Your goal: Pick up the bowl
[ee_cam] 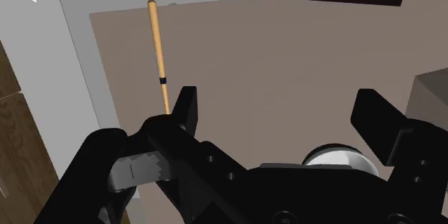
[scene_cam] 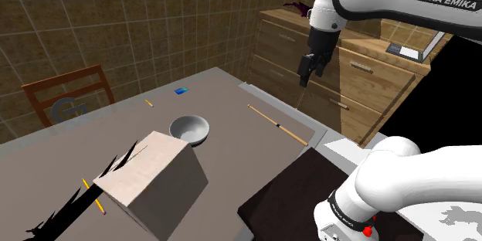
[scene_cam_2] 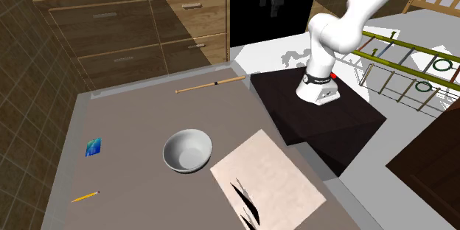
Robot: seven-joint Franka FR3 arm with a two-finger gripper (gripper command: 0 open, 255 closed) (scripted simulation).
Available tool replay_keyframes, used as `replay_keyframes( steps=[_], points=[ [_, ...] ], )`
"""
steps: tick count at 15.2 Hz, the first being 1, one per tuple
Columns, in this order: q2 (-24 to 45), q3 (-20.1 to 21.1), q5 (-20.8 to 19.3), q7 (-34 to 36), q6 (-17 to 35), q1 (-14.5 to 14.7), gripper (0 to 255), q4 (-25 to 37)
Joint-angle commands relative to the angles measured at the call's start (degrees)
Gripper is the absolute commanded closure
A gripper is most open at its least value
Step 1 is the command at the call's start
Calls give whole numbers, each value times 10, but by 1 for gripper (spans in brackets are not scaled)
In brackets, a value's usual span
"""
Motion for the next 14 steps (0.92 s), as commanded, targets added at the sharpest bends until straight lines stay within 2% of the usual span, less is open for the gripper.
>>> replay_keyframes(
  steps=[1, 8, 14],
  points=[
    [0, 0, 0, 0, 0, 0, 0, 0],
    [90, 41, 22, 45, 116, 17, 0, -23],
    [189, 76, 28, 83, 209, 28, 0, -13]
  ],
)
